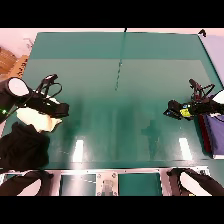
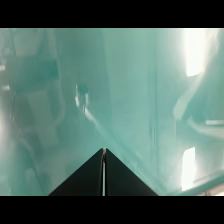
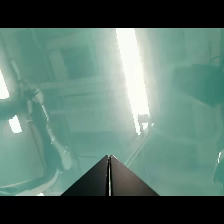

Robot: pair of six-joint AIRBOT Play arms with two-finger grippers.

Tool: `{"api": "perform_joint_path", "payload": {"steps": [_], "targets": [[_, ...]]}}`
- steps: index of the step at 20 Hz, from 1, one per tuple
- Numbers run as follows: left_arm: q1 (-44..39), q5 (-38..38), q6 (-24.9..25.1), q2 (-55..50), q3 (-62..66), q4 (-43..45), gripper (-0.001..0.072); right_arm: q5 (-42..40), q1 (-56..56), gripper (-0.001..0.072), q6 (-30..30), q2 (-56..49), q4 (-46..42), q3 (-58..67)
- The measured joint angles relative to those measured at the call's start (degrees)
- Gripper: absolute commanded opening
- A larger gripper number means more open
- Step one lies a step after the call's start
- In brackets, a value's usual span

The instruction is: Fold the shirts.

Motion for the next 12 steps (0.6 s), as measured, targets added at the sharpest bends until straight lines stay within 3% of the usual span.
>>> {"api": "perform_joint_path", "payload": {"steps": [12], "targets": [[0.0, 6.7, 0.0, 0.0, 0.0, -3.8, 0.0024, -0.5, 0.0, 0.0015, 0.0, 0.0, 0.7, 0.0]]}}
